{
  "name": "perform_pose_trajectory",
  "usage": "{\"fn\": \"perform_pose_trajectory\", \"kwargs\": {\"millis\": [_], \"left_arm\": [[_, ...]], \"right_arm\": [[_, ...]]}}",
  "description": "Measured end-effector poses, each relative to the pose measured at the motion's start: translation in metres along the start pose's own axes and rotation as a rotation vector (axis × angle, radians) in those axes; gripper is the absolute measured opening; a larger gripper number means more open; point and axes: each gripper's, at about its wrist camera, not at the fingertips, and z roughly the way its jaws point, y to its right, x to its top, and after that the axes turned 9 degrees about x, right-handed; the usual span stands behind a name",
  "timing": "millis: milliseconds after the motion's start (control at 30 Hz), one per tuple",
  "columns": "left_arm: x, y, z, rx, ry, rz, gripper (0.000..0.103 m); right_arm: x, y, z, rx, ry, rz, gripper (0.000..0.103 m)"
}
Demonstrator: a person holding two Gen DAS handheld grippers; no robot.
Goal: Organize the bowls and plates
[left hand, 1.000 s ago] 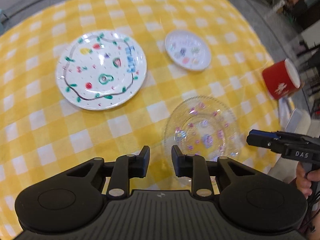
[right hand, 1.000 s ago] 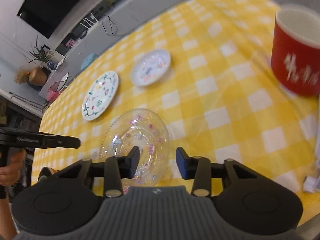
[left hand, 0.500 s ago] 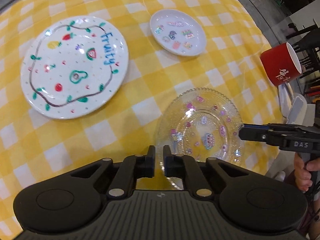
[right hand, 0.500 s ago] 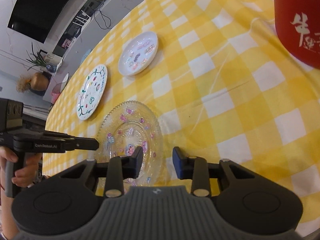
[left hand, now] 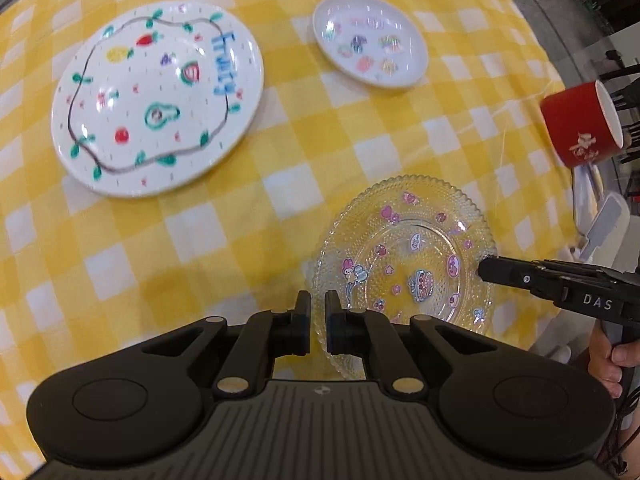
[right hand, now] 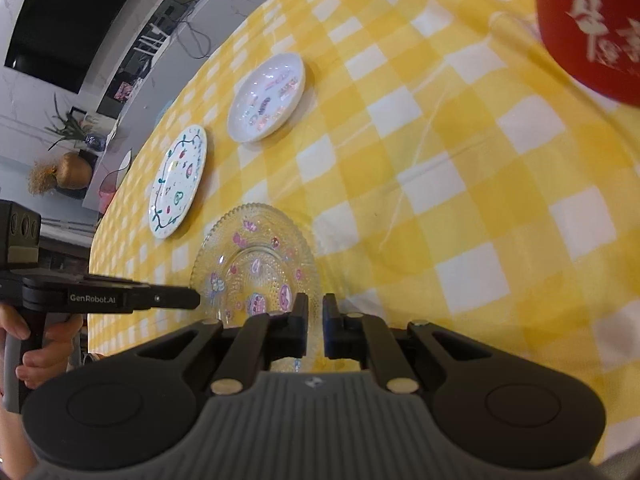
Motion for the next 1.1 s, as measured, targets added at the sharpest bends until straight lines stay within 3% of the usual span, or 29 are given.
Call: {"fn": "perform_pose_trajectory", "kwargs": {"millis": [333,467,500,600,700,867,1100], "left_arm": [[-0.020,0.019,-0.010,0.040,-0.022,0.033,0.006],[-0.028,0.029,-0.011,0.036,-0.033,0.056,0.006],[-0.030,0.033,-0.012,0.038,-0.033,0.064,0.002],[-0.033,0.042,-0.014,-0.085,-0.053,0.067,0.000],[-0.031,0.058,-0.016,0.019,-0.026,0.108,0.000],[-0.032,0.063,-0.014,0.115,-0.009,0.133,0.000],[-0.032,0.050,-0.011,0.198,0.011,0.122,0.000]], "right_arm": [[-0.019,0.003,-0.021,0.048,0.025,0.076,0.005],[-0.031,0.001,-0.018,-0.011,0.011,0.051,0.005],[-0.035,-0.002,-0.019,-0.035,0.018,0.023,0.005],[-0.043,-0.002,-0.022,0.015,0.006,0.028,0.003],[-0.049,-0.005,-0.019,0.002,-0.001,0.021,0.002],[-0.051,-0.004,-0.013,-0.020,-0.015,0.014,0.003],[-0.059,-0.021,-0.010,-0.093,-0.010,-0.118,0.004]]}}
